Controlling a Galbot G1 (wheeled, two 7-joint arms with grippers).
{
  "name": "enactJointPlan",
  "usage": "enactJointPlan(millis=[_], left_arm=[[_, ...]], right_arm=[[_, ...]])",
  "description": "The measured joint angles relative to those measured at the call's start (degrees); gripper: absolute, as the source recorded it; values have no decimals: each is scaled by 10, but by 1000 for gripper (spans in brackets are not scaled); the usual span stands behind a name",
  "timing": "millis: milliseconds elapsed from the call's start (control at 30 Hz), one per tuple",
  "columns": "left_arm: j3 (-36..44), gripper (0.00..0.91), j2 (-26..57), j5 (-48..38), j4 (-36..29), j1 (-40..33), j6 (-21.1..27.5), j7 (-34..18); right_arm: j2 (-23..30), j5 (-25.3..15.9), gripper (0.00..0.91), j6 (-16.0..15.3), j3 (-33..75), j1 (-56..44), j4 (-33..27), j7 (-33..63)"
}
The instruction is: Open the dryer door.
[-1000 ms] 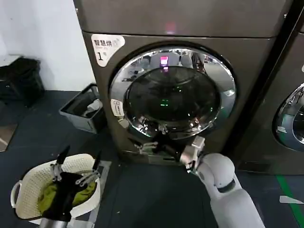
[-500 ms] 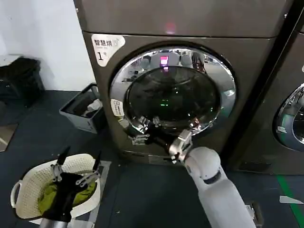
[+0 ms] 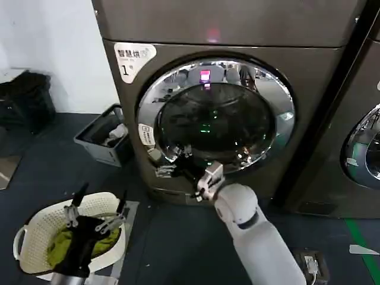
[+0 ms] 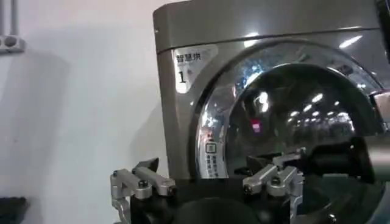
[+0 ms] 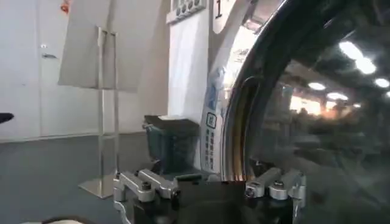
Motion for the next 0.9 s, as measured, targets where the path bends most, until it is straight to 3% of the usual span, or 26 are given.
enactJointPlan(millis=[900], left_arm=[[1,907,-2,0,-5,2,0,1]], right_arm=[[36,-15,907,2,-29,46,-68,33]])
